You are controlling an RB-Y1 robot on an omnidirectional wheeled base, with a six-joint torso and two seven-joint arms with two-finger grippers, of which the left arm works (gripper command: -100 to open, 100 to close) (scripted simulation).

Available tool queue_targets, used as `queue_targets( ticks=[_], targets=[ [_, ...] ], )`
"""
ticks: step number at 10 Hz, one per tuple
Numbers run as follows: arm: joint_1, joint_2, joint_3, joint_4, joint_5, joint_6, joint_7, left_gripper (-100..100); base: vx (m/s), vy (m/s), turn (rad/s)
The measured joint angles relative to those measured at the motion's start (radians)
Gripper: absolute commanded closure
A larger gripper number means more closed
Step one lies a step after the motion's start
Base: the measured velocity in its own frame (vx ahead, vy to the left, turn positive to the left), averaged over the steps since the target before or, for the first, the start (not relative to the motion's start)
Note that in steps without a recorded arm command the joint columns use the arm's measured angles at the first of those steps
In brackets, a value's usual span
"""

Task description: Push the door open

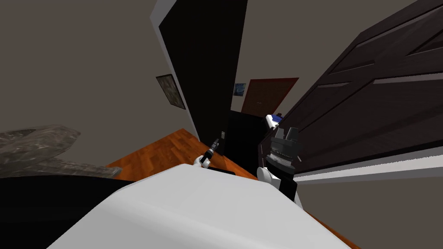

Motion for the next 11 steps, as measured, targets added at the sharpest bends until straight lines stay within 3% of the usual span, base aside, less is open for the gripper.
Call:
queue_targets(
  ticks=[1,6,11],
  targets=[
    [-0.012,-0.005,-0.001,0.026,0.001,-0.007,0.001,-100,0.014,0.024,-0.016],
    [-0.011,0.001,0.007,0.034,0.004,-0.013,-0.002,-100,0.176,-0.051,-0.029],
    [-0.009,-0.01,0.018,0.045,0.007,-0.02,-0.006,-100,0.167,-0.046,-0.019]
  ],
)
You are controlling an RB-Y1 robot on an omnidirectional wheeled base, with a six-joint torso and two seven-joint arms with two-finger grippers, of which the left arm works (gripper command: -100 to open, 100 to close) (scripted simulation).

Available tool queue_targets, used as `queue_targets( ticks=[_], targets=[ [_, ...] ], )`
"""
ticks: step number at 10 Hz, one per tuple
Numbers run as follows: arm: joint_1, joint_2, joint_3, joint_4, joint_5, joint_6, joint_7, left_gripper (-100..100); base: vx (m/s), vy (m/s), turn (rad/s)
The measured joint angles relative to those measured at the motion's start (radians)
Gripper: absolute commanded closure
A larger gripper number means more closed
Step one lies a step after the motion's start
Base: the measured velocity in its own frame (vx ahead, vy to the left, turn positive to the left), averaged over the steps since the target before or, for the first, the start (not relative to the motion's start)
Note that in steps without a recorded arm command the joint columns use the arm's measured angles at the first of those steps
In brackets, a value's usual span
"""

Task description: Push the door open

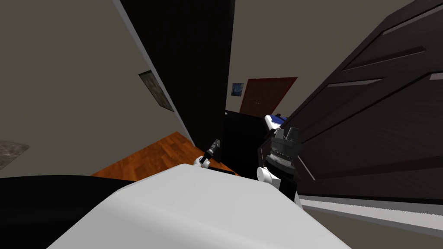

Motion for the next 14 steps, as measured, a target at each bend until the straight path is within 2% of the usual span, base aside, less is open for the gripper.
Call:
queue_targets(
  ticks=[1,6,8,10,11,14],
  targets=[
    [0.001,0.0,0.0,0.0,0.0,-0.001,0.0,100,-0.015,0.003,-0.007],
    [0.001,0.0,-0.001,0.001,0.0,0.002,-0.001,100,-0.011,0.005,-0.002],
    [0.013,0.003,0.001,-0.01,0.0,0.01,-0.002,100,0.12,-0.056,0.021],
    [0.013,0.006,0.011,0.004,0.004,0.009,-0.004,100,0.173,-0.095,0.036],
    [0.029,0.009,0.016,-0.031,0.005,0.028,-0.011,100,0.131,-0.055,0.0],
    [-0.003,0.009,0.033,0.009,0.013,0.003,-0.012,100,0.125,-0.062,0.028]
  ],
)
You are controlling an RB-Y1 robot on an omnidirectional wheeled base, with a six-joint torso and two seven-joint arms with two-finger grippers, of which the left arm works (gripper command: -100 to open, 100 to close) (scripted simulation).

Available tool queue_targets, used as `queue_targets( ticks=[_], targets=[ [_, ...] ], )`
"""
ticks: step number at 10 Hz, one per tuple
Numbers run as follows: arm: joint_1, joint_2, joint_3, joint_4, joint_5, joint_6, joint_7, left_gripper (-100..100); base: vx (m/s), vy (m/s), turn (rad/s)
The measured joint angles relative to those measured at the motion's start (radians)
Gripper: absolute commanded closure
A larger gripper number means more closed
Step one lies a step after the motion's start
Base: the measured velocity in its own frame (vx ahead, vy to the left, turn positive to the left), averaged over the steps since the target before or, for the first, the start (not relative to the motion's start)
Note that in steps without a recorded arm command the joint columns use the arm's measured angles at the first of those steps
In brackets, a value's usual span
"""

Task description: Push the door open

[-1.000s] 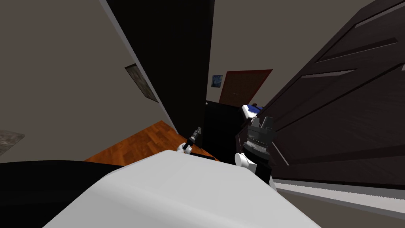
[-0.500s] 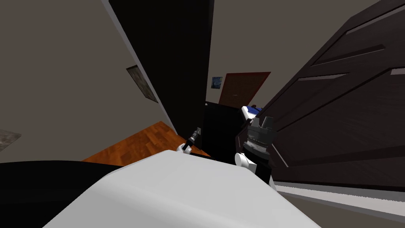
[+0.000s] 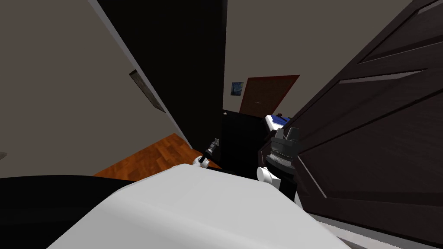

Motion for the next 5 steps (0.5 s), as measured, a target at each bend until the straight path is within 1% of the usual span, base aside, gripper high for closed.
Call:
queue_targets(
  ticks=[1,2,3,4,5],
  targets=[
    [0.007,0.001,0.01,0.001,0.004,0.002,-0.005,100,0.225,-0.115,0.071],
    [-0.007,0.004,0.027,0.03,0.011,-0.006,-0.009,100,0.137,-0.091,0.048],
    [0.005,0.006,0.032,0.005,0.013,0.0,-0.014,100,0.134,-0.103,0.057],
    [0.003,0.007,0.043,0.003,0.017,0.003,-0.019,100,0.148,-0.134,0.05],
    [0.001,0.01,0.055,0.01,0.021,0.0,-0.022,100,0.148,-0.131,0.042]
  ],
)
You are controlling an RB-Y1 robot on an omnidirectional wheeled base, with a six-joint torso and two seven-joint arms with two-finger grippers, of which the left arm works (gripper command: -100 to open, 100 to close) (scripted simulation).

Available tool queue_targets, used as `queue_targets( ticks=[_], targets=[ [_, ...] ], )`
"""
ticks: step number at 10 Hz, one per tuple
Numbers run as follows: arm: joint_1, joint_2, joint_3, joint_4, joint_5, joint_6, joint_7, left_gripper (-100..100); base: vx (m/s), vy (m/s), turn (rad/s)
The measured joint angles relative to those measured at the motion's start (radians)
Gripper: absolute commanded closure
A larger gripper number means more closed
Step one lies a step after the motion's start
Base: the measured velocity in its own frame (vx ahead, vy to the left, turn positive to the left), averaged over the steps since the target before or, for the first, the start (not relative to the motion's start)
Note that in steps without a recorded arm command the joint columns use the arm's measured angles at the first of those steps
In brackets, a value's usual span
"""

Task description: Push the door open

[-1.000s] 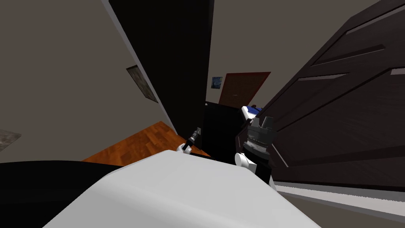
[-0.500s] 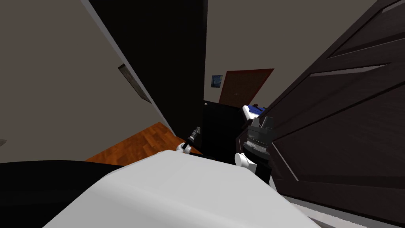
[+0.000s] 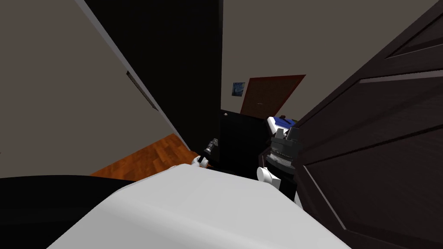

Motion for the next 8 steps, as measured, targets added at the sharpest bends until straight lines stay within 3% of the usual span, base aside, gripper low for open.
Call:
queue_targets(
  ticks=[2,3,4,5,8],
  targets=[
    [-0.012,0.0,0.03,0.03,0.012,-0.015,-0.011,100,0.147,-0.115,0.075],
    [-0.001,0.006,0.038,0.011,0.015,-0.01,-0.015,100,0.158,-0.066,0.075],
    [0.026,0.011,0.051,-0.044,0.019,0.02,-0.025,100,0.136,-0.073,0.056],
    [0.005,0.012,0.063,-0.018,0.024,0.016,-0.027,-100,-0.082,-0.046,0.04],
    [0.005,0.009,0.061,-0.018,0.025,0.014,-0.027,-100,-0.208,-0.004,0.034]
  ],
)
